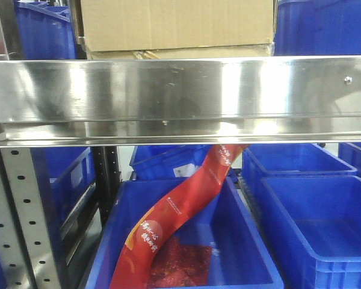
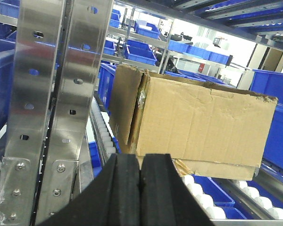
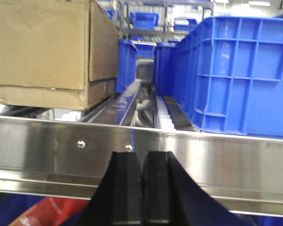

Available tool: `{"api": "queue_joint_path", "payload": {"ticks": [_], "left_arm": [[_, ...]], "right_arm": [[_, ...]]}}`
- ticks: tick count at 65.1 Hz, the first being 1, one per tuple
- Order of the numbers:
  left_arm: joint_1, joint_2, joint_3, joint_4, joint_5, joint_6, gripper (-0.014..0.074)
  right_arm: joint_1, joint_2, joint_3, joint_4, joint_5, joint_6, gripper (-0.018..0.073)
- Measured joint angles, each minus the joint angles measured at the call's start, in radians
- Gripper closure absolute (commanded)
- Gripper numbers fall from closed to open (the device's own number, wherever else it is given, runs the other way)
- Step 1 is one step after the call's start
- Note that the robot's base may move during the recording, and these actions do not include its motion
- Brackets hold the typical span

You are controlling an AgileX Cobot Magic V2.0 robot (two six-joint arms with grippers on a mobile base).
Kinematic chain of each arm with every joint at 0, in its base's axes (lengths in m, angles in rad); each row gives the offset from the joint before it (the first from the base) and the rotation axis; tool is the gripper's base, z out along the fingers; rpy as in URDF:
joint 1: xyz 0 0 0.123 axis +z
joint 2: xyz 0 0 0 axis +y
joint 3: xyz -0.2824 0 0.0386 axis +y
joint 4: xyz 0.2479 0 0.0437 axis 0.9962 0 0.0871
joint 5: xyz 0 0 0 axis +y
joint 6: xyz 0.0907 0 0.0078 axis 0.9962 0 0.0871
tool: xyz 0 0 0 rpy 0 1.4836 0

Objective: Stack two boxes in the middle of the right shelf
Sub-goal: 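Open both grippers and withdraw them from the boxes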

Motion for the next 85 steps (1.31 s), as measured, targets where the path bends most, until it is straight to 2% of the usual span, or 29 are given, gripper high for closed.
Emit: {"api": "queue_joint_path", "payload": {"ticks": [26, 43, 85], "left_arm": [[0.000, 0.000, 0.000, 0.000, 0.000, 0.000, 0.0690], [0.000, 0.000, 0.000, 0.000, 0.000, 0.000, 0.0690], [0.000, 0.000, 0.000, 0.000, -0.006, 0.000, 0.0690]], "right_arm": [[0.048, -0.034, 0.010, -0.034, -0.009, 0.017, 0.0720], [-0.020, -0.034, 0.010, -0.039, 0.044, 0.037, 0.0720], [-0.024, -0.034, 0.010, -0.040, 0.050, 0.040, 0.0720]]}}
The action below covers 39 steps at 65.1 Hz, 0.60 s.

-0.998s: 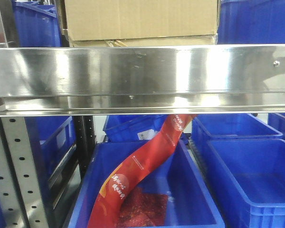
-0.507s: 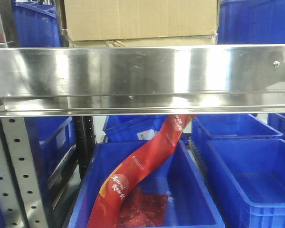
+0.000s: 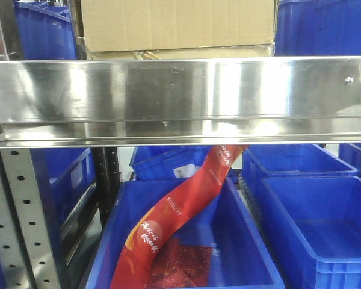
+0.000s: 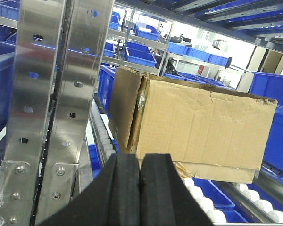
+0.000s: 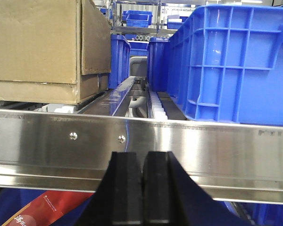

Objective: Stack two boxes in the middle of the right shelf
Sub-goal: 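Open both grippers and withdraw them from the boxes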

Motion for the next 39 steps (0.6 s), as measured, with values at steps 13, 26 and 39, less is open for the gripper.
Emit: {"api": "queue_joint_path", "payload": {"ticks": [13, 26, 39], "left_arm": [[0.013, -0.013, 0.022, 0.003, -0.017, 0.009, 0.0690], [0.131, -0.166, 0.228, -0.058, -0.038, 0.215, 0.0691], [0.176, -0.358, 0.412, -0.065, -0.038, 0.257, 0.0691]], "right_arm": [[0.000, 0.000, 0.000, 0.000, 0.000, 0.002, 0.0720], [0.000, 0.000, 0.000, 0.000, 0.002, 0.002, 0.0720], [0.000, 0.000, 0.000, 0.000, 0.002, 0.002, 0.0720]]}}
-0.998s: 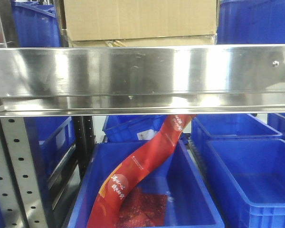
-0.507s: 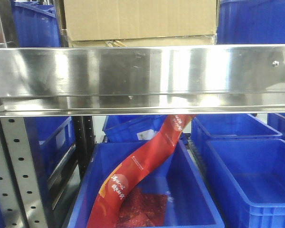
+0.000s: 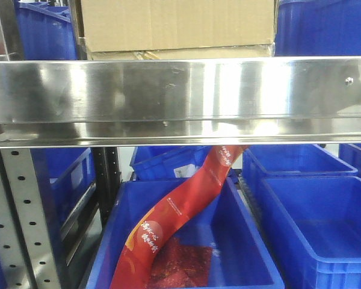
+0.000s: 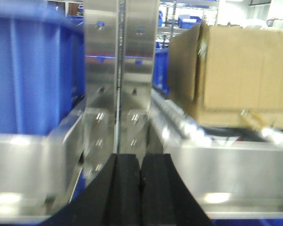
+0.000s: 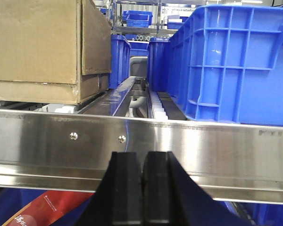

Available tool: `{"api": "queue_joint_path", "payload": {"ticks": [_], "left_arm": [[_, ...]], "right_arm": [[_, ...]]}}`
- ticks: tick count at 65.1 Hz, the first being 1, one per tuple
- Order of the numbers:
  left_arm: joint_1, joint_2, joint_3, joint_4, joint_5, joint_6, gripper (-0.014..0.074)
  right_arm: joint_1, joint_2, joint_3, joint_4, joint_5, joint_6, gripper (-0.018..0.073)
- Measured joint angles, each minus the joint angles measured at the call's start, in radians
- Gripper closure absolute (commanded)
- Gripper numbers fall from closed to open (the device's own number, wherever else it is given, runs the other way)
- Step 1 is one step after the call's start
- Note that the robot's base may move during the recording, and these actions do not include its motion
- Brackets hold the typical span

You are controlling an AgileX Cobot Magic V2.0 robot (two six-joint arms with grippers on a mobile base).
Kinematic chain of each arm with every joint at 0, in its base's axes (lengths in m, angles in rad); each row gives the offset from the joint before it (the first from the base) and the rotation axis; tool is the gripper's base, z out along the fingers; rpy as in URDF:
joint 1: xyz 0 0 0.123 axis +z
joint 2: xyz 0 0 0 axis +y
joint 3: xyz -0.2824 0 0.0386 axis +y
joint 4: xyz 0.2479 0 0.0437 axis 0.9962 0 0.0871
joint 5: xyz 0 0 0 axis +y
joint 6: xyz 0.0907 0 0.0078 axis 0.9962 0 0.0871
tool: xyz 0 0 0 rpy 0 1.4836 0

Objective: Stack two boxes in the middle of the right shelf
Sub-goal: 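Open both grippers and withdraw them from the boxes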

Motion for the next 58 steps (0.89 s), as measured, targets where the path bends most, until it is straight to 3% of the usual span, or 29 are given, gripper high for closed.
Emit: {"api": "queue_joint_path", "payload": {"ticks": [10, 58], "left_arm": [[0.007, -0.051, 0.085, 0.009, -0.014, 0.010, 0.0691], [0.008, -0.053, 0.092, 0.009, -0.016, 0.010, 0.0691]], "right_arm": [[0.000, 0.000, 0.000, 0.000, 0.000, 0.000, 0.0720], [0.000, 0.000, 0.002, 0.000, 0.000, 0.000, 0.0720]]}}
